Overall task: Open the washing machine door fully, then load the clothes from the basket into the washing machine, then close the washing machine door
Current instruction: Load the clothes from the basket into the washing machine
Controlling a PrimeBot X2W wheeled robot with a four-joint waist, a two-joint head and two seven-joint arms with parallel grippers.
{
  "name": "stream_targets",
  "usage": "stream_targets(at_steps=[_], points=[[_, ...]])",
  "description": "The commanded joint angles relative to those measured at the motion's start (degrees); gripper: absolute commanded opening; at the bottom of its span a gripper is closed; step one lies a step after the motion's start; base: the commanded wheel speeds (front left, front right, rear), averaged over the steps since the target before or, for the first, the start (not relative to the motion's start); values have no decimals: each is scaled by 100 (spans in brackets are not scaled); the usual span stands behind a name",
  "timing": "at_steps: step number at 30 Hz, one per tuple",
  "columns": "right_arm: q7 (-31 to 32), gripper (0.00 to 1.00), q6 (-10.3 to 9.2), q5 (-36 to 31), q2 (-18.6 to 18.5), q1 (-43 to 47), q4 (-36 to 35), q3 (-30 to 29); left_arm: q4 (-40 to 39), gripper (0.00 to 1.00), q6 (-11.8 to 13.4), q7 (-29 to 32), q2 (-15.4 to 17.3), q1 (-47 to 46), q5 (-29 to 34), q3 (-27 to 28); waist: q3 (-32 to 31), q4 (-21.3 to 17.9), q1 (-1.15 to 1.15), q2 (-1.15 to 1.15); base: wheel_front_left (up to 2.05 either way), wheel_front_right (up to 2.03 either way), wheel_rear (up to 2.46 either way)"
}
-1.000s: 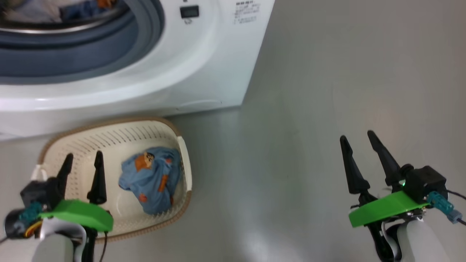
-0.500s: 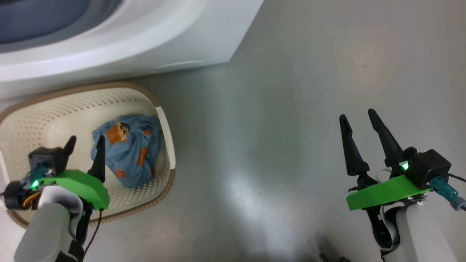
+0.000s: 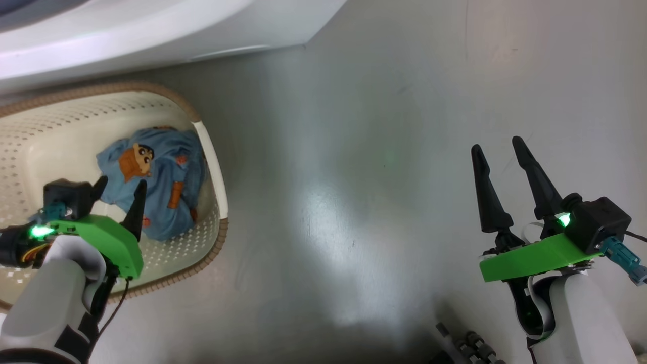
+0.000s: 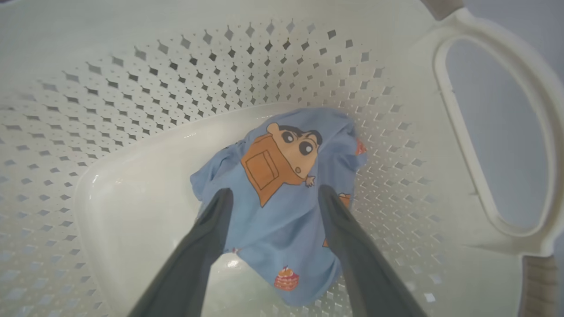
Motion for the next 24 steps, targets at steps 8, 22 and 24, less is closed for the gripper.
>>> stream_targets(at_steps=[8, 22, 24], points=[[-27, 100, 9, -35, 50, 103, -162, 121, 21, 100, -14, 133, 574, -302, -563, -786, 261, -44, 0, 0, 0, 0, 0], [-27, 100, 9, -16, 60, 46, -193, 146, 253, 100, -14, 428, 873, -1034, -1271, -1871, 544, -95, 0, 0, 0, 0, 0], [-27, 100, 9, 0, 61, 35, -187, 162, 313, 100, -14, 505, 871, -1096, -1375, -1991, 562, -114, 0, 0, 0, 0, 0]])
